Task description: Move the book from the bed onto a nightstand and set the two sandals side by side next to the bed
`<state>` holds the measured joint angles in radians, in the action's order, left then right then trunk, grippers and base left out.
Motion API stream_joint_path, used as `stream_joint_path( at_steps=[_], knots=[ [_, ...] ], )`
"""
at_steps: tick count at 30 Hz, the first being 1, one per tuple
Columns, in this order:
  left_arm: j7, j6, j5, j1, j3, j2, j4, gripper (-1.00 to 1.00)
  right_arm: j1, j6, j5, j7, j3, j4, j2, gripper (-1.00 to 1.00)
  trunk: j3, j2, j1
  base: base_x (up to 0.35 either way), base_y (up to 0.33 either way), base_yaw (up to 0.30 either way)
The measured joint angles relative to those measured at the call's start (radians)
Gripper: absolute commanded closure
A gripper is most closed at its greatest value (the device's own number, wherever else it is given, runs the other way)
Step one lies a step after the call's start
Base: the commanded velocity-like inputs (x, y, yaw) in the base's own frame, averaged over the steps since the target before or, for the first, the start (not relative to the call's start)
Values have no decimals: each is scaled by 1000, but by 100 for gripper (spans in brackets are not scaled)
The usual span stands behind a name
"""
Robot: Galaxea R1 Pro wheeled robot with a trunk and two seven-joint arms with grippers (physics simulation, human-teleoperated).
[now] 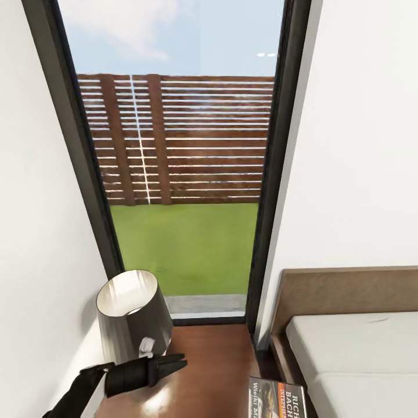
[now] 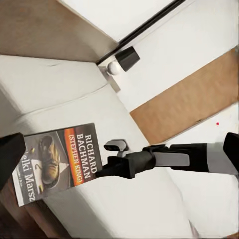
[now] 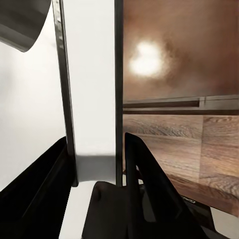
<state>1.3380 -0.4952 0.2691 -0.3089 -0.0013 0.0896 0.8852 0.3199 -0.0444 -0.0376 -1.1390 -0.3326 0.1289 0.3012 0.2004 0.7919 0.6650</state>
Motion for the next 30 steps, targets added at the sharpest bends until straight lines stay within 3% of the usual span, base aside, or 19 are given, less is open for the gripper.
stream_joint_path(
  at_steps=[5,16,20,22,26,28,30],
  knots=[
    [65,-7,-4,0,-1,-2,19,-100,0,0,0,-7,0,1,1,100,0,0,0,0,0,0],
    [61,-2,-8,0,-3,-12,17,-100,0,-26,6,-49,-1,6,5,100,0,0,0,0,0,0],
    [60,-1,-8,0,-3,-14,16,-100,0,-165,6,-89,0,21,5,100,0,0,0,0,0,0],
    [60,0,-8,0,-4,-15,16,-100,0,-298,6,-109,-1,63,4,100,0,0,0,0,0,0],
    [60,1,-9,0,-4,-15,16,-100,0,-412,7,-116,-3,172,0,100,0,0,0,0,0,0],
    [60,1,-9,0,-4,-15,16,-100,1,-453,8,-117,-1,220,-9,100,0,0,0,0,0,0],
    [62,1,-8,0,-4,-15,16,-100,2,-514,8,-116,3,257,-41,100,0,0,0,0,0,0]
  ],
)
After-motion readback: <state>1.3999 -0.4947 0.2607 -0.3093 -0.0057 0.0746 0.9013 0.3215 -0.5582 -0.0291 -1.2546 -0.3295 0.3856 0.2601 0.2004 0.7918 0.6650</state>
